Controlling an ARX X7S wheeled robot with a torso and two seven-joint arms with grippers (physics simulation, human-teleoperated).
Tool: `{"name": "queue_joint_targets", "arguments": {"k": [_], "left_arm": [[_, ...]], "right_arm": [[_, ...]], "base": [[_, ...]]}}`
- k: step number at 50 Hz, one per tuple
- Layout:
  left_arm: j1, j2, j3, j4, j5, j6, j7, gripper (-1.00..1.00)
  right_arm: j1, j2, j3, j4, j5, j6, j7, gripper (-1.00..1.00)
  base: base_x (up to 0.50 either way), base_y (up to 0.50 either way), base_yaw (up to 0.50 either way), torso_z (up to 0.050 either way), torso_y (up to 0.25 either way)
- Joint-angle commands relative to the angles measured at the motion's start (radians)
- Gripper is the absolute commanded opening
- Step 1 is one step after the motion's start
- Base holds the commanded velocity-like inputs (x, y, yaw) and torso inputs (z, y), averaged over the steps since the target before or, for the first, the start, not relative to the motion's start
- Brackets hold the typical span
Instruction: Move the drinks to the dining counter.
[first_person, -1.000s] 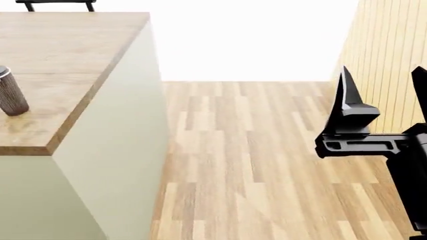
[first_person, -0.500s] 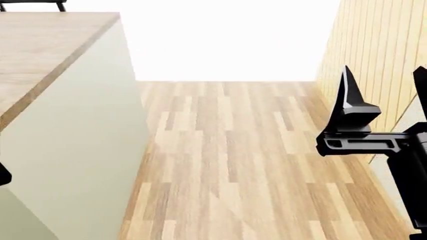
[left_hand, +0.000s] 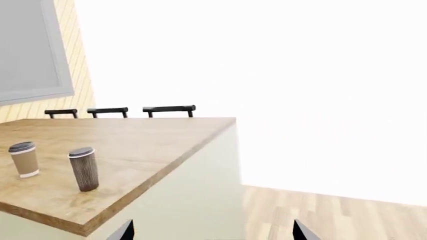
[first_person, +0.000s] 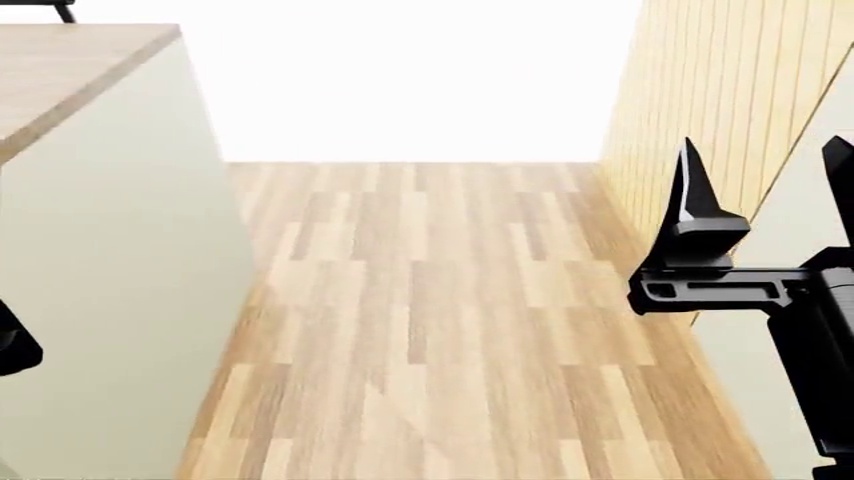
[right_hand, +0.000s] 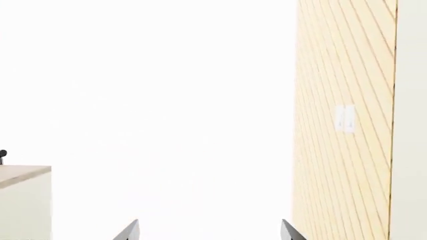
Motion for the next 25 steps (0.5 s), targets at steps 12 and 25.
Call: {"name": "queue_joint_targets", "arguments": {"k": [12,25], "left_arm": [[-0.021,0.009,0.029,0.000,0.010,0.001,0.000,1.00],[-0.013,0.016,0.025,-0.001,0.015,-0.009,0.001,1.00]], "right_arm": [[0.025,0.016,-0.003,-0.002,0.031,0.006,0.026,1.00],[0.004,0.003,0.010,0.000,0.025,0.009,0.018,1.00]], "base": [[-0.05,-0.50,0.00,0.000,0.000],[-0.05,-0.50,0.00,0.000,0.000]]}}
